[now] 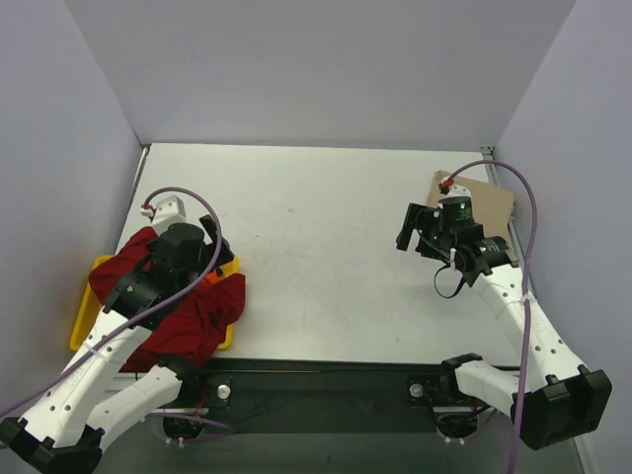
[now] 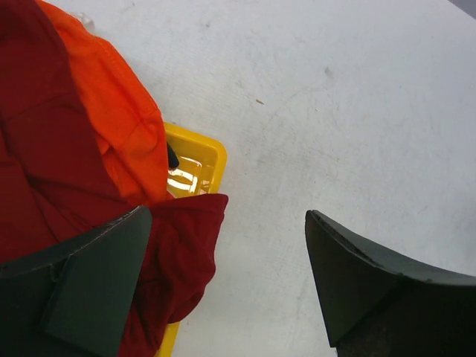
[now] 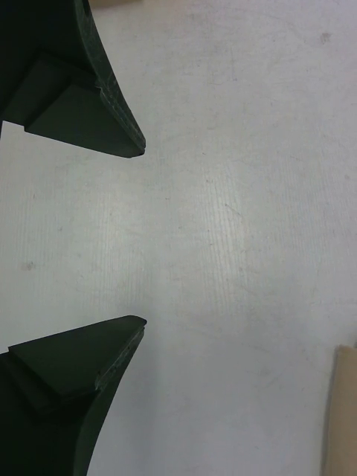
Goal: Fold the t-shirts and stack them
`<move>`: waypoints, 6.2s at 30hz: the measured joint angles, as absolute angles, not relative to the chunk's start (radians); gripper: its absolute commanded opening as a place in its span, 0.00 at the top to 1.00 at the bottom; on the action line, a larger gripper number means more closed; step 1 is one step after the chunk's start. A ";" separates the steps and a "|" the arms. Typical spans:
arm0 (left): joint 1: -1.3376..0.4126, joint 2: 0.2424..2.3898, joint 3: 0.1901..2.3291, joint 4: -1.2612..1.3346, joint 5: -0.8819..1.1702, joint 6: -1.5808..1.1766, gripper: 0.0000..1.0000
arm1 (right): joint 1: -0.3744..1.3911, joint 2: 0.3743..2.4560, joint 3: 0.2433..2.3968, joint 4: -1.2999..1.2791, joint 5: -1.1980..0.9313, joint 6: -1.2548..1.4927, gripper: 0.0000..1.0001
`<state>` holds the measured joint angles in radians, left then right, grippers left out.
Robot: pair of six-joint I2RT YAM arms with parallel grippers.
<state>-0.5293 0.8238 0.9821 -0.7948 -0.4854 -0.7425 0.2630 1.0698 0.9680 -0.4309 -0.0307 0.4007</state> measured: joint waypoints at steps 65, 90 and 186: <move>-0.220 1.073 1.251 -0.511 -0.317 -0.690 1.00 | 0.263 1.191 1.074 -0.369 0.058 0.366 0.05; -0.568 1.234 1.430 -0.215 -0.023 -0.708 1.00 | 0.249 1.082 0.989 -0.372 0.101 0.374 0.05; -0.336 0.982 1.525 -0.773 -0.231 -0.458 1.00 | 0.248 1.252 1.017 -0.370 -0.034 0.418 0.06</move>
